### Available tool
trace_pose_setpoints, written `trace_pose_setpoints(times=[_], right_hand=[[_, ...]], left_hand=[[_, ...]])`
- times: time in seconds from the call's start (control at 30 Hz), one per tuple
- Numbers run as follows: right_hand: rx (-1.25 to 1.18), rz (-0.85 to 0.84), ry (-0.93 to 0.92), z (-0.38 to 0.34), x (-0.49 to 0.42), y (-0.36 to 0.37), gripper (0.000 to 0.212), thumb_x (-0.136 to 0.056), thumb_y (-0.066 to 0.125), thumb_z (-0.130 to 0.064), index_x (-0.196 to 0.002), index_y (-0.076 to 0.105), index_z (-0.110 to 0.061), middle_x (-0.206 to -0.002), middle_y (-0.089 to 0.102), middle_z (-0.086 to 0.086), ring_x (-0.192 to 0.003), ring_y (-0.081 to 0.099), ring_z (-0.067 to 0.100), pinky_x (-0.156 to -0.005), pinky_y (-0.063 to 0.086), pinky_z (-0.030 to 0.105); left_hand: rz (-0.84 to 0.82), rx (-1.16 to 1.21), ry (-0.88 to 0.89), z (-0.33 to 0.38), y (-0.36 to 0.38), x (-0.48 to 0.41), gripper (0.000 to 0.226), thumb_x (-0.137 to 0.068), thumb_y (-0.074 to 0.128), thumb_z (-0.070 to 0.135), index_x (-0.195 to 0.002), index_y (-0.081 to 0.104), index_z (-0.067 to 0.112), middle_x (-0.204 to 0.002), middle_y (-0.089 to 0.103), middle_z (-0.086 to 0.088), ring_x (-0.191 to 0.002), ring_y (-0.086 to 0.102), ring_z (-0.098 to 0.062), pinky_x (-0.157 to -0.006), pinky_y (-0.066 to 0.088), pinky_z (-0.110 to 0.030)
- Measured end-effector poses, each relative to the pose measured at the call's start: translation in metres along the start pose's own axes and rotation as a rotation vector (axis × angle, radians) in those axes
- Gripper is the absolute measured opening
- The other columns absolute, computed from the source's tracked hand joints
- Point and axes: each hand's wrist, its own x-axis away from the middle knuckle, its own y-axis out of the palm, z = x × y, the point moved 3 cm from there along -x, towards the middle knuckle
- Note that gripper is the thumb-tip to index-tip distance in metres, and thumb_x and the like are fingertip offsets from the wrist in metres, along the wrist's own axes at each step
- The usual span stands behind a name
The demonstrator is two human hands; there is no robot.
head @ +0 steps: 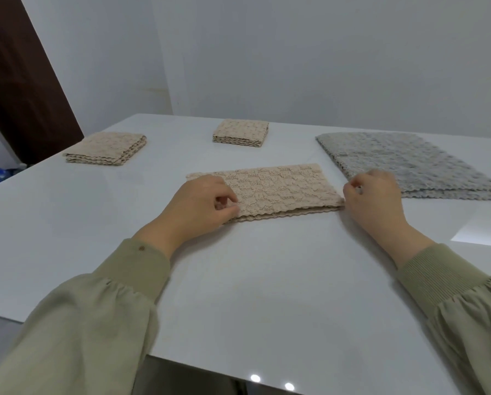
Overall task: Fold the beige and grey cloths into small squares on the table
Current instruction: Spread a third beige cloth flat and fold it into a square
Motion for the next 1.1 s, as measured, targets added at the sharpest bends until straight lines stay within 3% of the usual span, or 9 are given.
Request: trace_pose_setpoints(times=[0.17, 0.23, 0.37, 0.43, 0.57, 0.77, 0.87, 0.97, 1.1], right_hand=[[0.130, -0.198, 0.079, -0.001, 0.001, 0.008, 0.028, -0.088, 0.057, -0.036, -0.083, 0.070, -0.012, -0.120, 0.056, 0.014, -0.120, 0.040, 0.036, -0.104, 0.025, 0.040], [0.068, -0.166, 0.063, -0.002, 0.000, 0.009, 0.022, -0.086, 0.061, -0.031, -0.080, 0.069, -0.011, -0.118, 0.056, 0.014, -0.119, 0.040, 0.035, -0.104, 0.025, 0.040], [-0.093, 0.056, 0.029, -0.006, 0.000, 0.001, 0.017, -0.083, 0.066, -0.021, -0.073, 0.063, -0.008, -0.110, 0.057, 0.014, -0.111, 0.044, 0.033, -0.098, 0.030, 0.038], [-0.062, 0.110, -0.011, -0.007, 0.001, 0.001, 0.018, -0.082, 0.067, -0.019, -0.069, 0.061, -0.007, -0.105, 0.059, 0.015, -0.106, 0.046, 0.034, -0.094, 0.033, 0.039], [0.161, -0.113, -0.007, -0.004, 0.001, 0.013, 0.021, -0.084, 0.061, -0.024, -0.073, 0.066, -0.007, -0.097, 0.061, 0.015, -0.098, 0.050, 0.035, -0.094, 0.035, 0.041], [0.294, -0.077, -0.027, -0.009, 0.004, 0.010, 0.020, -0.082, 0.056, -0.019, -0.083, 0.068, -0.003, -0.104, 0.060, 0.016, -0.103, 0.047, 0.036, -0.097, 0.032, 0.044], [0.251, -0.011, -0.061, -0.018, 0.001, 0.009, 0.023, -0.085, 0.055, -0.019, -0.100, 0.064, -0.004, -0.117, 0.057, 0.017, -0.112, 0.045, 0.037, -0.100, 0.027, 0.046], [0.130, 0.023, -0.167, -0.039, -0.006, 0.016, 0.030, -0.082, 0.046, -0.019, -0.099, 0.065, -0.002, -0.113, 0.059, 0.019, -0.110, 0.049, 0.038, -0.099, 0.030, 0.047], [-0.093, -0.146, -0.243, -0.081, -0.014, 0.037, 0.029, -0.092, 0.043, -0.012, -0.113, 0.059, -0.001, -0.113, 0.060, 0.015, -0.109, 0.052, 0.030, -0.098, 0.037, 0.041]], left_hand=[[-0.065, -0.028, 0.100, 0.024, 0.019, -0.010, 0.006, -0.081, 0.068, 0.022, -0.085, 0.072, 0.019, -0.084, 0.062, 0.006, -0.084, 0.054, -0.011, -0.076, 0.046, -0.030], [-0.105, -0.061, 0.119, 0.027, 0.025, -0.011, 0.008, -0.083, 0.065, 0.020, -0.086, 0.072, 0.018, -0.087, 0.064, 0.005, -0.088, 0.055, -0.013, -0.078, 0.044, -0.028], [-0.099, -0.066, 0.133, 0.026, 0.026, -0.010, 0.010, -0.085, 0.064, 0.018, -0.086, 0.073, 0.015, -0.088, 0.066, 0.003, -0.090, 0.058, -0.015, -0.080, 0.042, -0.025], [-0.114, -0.055, 0.136, 0.026, 0.027, -0.011, 0.011, -0.087, 0.062, 0.017, -0.087, 0.073, 0.014, -0.089, 0.066, 0.002, -0.089, 0.058, -0.014, -0.081, 0.042, -0.025], [-0.098, -0.016, 0.149, 0.026, 0.028, -0.009, 0.014, -0.088, 0.059, 0.008, -0.084, 0.072, 0.009, -0.084, 0.065, -0.001, -0.084, 0.058, -0.017, -0.077, 0.044, -0.029], [-0.107, -0.005, 0.189, 0.029, 0.033, -0.007, 0.015, -0.086, 0.058, 0.008, -0.080, 0.072, 0.009, -0.078, 0.062, 0.002, -0.076, 0.058, -0.016, -0.071, 0.043, -0.026], [-0.092, 0.084, 0.059, 0.025, 0.026, -0.013, 0.015, -0.089, 0.060, 0.016, -0.082, 0.073, 0.012, -0.079, 0.062, 0.010, -0.077, 0.055, -0.008, -0.073, 0.040, -0.022], [0.092, 0.077, -0.163, 0.013, 0.013, -0.027, 0.020, -0.094, 0.052, 0.019, -0.094, 0.072, 0.014, -0.095, 0.068, 0.004, -0.092, 0.058, -0.014, -0.081, 0.042, -0.026], [0.106, -0.045, -0.304, -0.003, 0.018, -0.042, 0.030, -0.098, 0.042, 0.020, -0.120, 0.062, 0.016, -0.114, 0.064, -0.003, -0.119, 0.046, -0.019, -0.093, 0.036, -0.029]])
